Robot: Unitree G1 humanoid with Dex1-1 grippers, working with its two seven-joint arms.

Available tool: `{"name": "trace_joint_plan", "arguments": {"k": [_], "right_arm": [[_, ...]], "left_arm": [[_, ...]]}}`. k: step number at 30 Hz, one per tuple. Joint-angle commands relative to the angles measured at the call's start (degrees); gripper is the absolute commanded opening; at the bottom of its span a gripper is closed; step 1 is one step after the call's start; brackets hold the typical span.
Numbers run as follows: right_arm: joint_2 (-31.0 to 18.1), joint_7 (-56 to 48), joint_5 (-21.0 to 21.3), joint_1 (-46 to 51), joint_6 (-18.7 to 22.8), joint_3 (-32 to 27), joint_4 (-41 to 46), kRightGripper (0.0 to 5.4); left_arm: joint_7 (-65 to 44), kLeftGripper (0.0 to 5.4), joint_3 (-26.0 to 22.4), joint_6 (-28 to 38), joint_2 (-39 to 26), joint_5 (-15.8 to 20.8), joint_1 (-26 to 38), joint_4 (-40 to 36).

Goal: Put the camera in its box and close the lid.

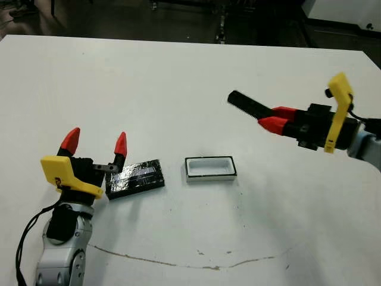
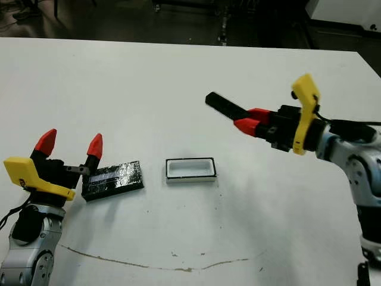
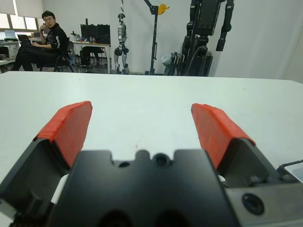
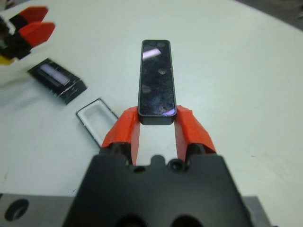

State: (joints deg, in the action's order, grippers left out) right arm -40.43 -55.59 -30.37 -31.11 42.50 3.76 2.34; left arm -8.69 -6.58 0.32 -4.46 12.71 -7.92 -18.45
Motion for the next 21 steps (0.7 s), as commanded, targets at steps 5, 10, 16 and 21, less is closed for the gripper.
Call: {"name": "trace_joint_plan", "arguments": {"k": [5,10,16,21], "right_arm": [[-1.8,-7.8,5.2,-4.8,-3.0,5.0,-3.4,1.64],[-2.5,-12.7,8.9,-7.8,-5.6,8.2,-4.5,1.64],[-1.4,-17.8,12.1,-10.4,-10.4,10.3,-8.3,1.64],[-0.4,-19.8,13.8,-11.6,-12.7,11.5,-9.7,1.64]], "left_arm": [[0.0,5.4,-0.3,-0.2,-0.5,-0.1,0.1,0.3],[0.1,5.4,-0.3,-0.1,-0.5,-0.3,0.2,0.3],[0.0,5.4,-0.3,-0.9,-0.4,0.4,0.1,-0.1],[0.2,5.4,-0.3,-0.4,-0.3,0.2,0.1,0.3]]}}
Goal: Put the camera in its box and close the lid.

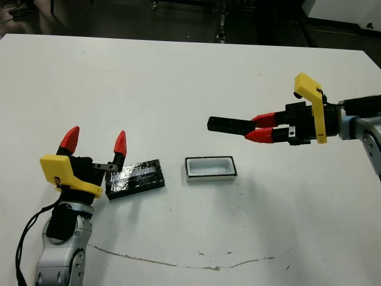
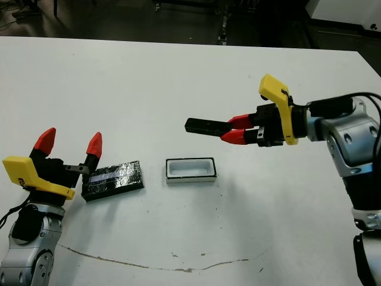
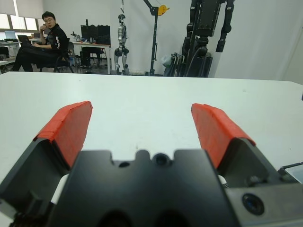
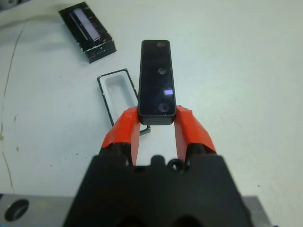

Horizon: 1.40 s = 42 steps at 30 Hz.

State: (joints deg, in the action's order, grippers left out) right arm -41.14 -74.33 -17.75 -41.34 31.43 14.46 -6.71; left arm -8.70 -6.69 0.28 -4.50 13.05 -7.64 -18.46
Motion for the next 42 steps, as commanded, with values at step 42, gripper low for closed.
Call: {"name": "trace_joint_plan", "arguments": {"k": [42], "right_arm": [[4.3,-9.5,10.2,-2.8,-5.2,9.8,-3.7,1.64]], "left_arm": [[-0.1,5.4,0.0,0.1,0.1,0.2,-0.7,0.6]]}}
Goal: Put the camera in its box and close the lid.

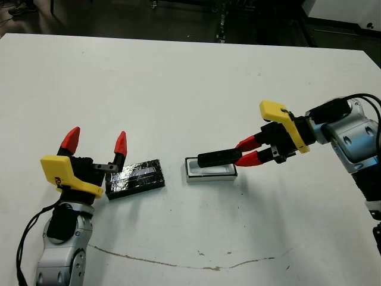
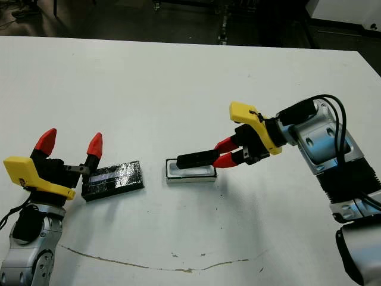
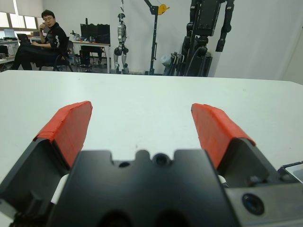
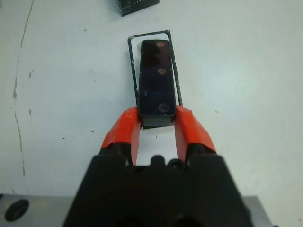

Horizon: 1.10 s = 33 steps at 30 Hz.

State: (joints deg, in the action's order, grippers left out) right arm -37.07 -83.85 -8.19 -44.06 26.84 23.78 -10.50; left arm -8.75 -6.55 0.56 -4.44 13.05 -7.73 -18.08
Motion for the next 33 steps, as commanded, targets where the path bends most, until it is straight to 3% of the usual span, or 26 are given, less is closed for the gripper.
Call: {"name": "trace_joint_plan", "arguments": {"k": [1,19,33], "right_arm": [[0.4,-0.1,0.7,-0.1,-0.7,0.6,-0.2,1.64],[2.3,0.2,2.1,0.0,-1.7,1.0,-1.8,1.64],[3.0,0.0,3.2,0.3,-4.7,1.4,-3.1,1.64]], "left_arm": [[0.0,5.4,-0.1,-0.2,-0.1,0.0,-0.6,0.3],[0.0,5.4,-0.1,0.0,0.0,-0.1,-0.7,0.4],[0.3,5.4,0.0,-0.2,-0.1,-0.6,-0.8,0.1]]}}
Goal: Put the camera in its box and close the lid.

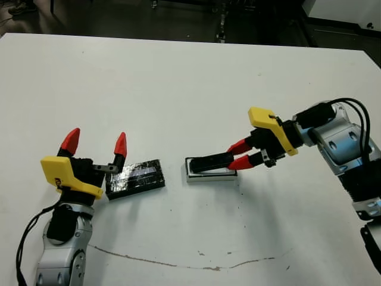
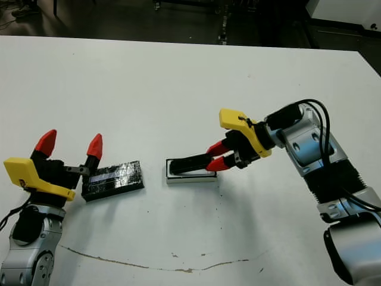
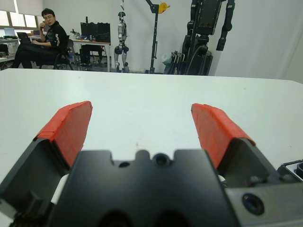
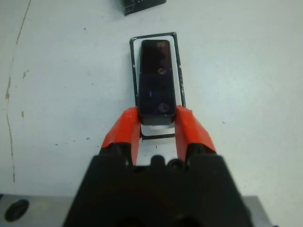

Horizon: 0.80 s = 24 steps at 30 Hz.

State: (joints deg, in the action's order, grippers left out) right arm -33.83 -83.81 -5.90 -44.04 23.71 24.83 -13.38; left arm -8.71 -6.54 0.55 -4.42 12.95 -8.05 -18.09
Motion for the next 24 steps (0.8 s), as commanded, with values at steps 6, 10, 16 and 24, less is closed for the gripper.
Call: {"name": "trace_joint_plan", "arguments": {"k": [6,10,16,24], "right_arm": [[0.2,-0.6,1.2,0.0,-1.2,1.3,-1.2,1.64],[0.4,-0.7,2.0,-0.1,-1.7,1.9,-1.2,1.64],[0.4,-0.5,3.6,-0.5,-2.7,2.7,-0.5,1.64],[1.3,0.1,3.7,0.1,-2.3,2.6,-0.2,1.64]], "left_arm": [[0.2,5.4,-0.1,-0.3,-0.1,-0.2,-0.5,0.1],[-0.2,5.4,-0.1,0.3,0.0,0.2,-0.4,0.5],[0.4,5.4,0.0,-0.3,0.0,-0.3,-0.4,0.0],[0.6,5.4,0.1,-0.1,-0.1,-0.8,-0.4,0.0]]}}
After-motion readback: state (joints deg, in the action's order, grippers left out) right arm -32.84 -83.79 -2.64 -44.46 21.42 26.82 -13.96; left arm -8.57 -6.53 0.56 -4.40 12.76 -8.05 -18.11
